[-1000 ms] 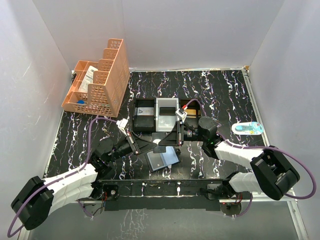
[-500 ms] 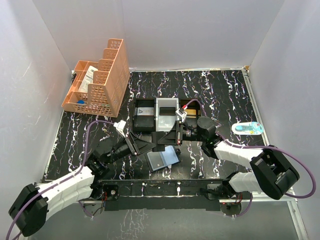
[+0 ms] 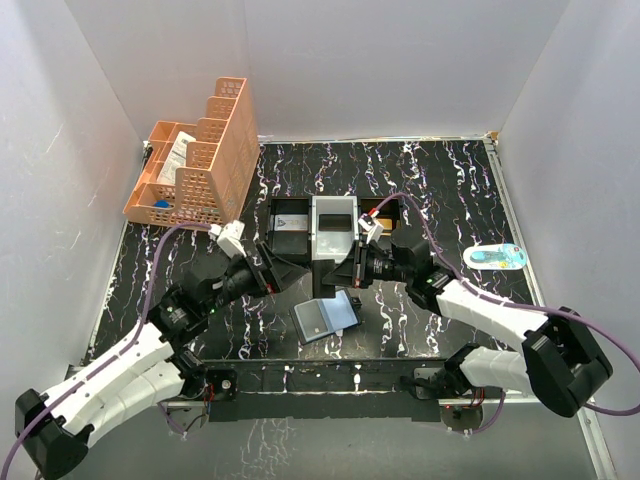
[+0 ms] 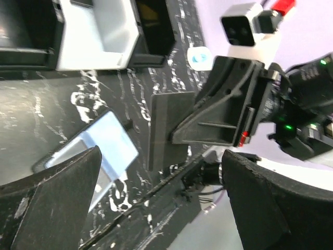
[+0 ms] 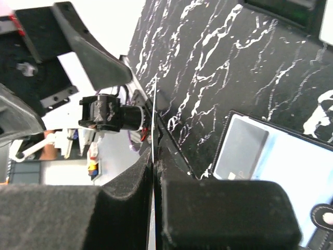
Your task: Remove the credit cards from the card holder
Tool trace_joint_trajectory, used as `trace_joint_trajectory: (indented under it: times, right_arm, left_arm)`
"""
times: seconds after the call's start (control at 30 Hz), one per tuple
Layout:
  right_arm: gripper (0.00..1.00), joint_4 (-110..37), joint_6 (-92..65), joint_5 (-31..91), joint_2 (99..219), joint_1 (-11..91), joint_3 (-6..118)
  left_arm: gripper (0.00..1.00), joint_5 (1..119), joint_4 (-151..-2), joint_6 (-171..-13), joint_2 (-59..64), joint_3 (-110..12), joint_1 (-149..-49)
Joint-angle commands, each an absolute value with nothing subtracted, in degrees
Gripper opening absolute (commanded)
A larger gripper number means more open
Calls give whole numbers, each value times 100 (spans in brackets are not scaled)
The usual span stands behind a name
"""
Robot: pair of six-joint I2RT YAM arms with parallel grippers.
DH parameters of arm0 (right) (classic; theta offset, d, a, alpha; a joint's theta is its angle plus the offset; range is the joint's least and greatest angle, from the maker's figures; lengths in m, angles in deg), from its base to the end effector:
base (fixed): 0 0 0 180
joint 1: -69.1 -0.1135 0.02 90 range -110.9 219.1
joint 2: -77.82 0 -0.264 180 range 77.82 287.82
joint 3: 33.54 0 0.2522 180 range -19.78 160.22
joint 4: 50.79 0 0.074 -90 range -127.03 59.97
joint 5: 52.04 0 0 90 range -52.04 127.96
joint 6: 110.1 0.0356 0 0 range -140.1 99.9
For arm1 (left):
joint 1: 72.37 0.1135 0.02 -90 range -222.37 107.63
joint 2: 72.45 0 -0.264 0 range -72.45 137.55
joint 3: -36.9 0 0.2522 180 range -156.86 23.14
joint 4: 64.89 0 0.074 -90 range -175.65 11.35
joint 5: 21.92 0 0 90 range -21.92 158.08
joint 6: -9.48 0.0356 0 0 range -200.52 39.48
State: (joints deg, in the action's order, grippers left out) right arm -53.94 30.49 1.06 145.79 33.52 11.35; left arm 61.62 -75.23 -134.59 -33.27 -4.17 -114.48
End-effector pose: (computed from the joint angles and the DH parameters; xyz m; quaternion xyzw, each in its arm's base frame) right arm 0.1903 0.1624 0.2244 -0.0787 0.7938 0.5612 0.2207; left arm 0.1276 -0.1207 0.2725 -0.0422 0.7558 -0.5138 0.4038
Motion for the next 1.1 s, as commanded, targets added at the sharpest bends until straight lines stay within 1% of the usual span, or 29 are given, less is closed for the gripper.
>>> trace_joint_trajectory:
  times: [0.0,0.13,0.27,0.33,0.43,0.5,0.53,0.63,0.73,0.77,0.83,0.9,0.97,1.07]
  right_arm:
    - [0,-4756,2208,693,14186,3344,1536]
    - [0,-4316,1671,1191,13882,3342,1654]
    - [0,-4222,1137,1609,13493,3335,1687]
    - [0,-4218,804,1782,13280,3335,1683]
    - [0,-4188,227,2012,13004,3318,1680]
    - [0,-4168,-218,2173,12865,3219,1690]
    - [0,-4131,-417,2377,12816,3153,1724]
    - [0,-3949,-945,2821,12841,2875,1855]
    - [0,-3632,-1503,2963,12996,2674,2062]
    - [0,-3532,-1729,2845,13045,2632,2103]
    - [0,-3261,-2440,2434,13169,2592,2177]
    - [0,-2985,-3027,2442,13279,2552,2299]
    - [0,-2735,-3555,2742,13418,2529,2434]
    - [0,-2588,-4050,3447,13759,2519,2592]
  left_arm:
    - [99,7065,-9497,-12457,-3002,-1324,-11438]
    - [99,7569,-10327,-12023,-2661,-2008,-11437]
    - [99,8915,-11424,-12116,-2272,-2717,-11431]
    - [99,9235,-11725,-11911,-2112,-3001,-11430]
    - [99,9201,-11734,-11471,-1934,-3174,-11365]
    - [98,9462,-11770,-11435,-1821,-3176,-11239]
    - [98,9515,-11752,-11374,-1805,-3157,-11089]
    - [99,9104,-11569,-11093,-1921,-3168,-10343]
    - [99,8872,-11330,-10881,-2177,-3004,-9714]
    - [99,8848,-11257,-10794,-2283,-2916,-9607]
    - [99,8885,-11036,-10713,-2618,-2624,-9584]
    - [99,8892,-10896,-10688,-3007,-2281,-9584]
    - [99,8739,-10840,-10599,-3256,-2040,-9584]
    - [99,8563,-10914,-10629,-3219,-2049,-9583]
